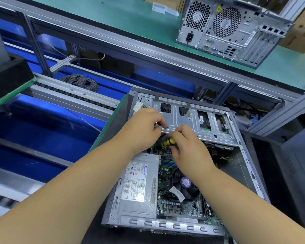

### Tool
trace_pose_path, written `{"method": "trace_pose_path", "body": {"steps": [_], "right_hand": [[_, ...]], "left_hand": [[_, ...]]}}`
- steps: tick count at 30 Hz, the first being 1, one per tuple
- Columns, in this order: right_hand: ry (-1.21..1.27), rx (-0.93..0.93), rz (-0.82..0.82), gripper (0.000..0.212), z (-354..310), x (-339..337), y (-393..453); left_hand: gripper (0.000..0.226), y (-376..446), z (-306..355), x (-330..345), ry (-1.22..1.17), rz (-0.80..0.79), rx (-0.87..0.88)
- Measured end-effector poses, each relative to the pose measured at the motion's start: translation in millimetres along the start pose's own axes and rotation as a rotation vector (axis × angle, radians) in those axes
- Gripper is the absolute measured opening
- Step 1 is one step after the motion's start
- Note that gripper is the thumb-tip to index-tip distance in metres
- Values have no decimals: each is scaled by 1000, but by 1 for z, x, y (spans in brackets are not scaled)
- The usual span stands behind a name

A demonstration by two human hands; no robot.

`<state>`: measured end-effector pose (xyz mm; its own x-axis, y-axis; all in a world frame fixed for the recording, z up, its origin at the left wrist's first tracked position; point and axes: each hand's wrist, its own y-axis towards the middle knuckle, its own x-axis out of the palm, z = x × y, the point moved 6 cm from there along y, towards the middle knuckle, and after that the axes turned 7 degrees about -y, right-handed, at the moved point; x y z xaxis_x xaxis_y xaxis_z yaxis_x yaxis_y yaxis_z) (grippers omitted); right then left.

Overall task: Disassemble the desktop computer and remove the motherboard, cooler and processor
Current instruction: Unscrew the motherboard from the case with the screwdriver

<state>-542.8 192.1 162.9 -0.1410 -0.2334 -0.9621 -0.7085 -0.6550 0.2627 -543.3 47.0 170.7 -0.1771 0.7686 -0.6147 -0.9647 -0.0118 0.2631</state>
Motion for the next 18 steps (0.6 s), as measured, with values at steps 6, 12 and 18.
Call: {"method": "trace_pose_path", "body": {"steps": [6,12,18], "right_hand": [[39,7,-19,19,-2,3,-2],[4,9,1,12,0,2,-2],[-12,-3,-13,23,-1,1,-3]], "left_hand": [[26,-1,0,0,-15,0,-4],[26,-1,1,0,-18,-3,4],[25,-1,0,0,-11,-3,0]]}}
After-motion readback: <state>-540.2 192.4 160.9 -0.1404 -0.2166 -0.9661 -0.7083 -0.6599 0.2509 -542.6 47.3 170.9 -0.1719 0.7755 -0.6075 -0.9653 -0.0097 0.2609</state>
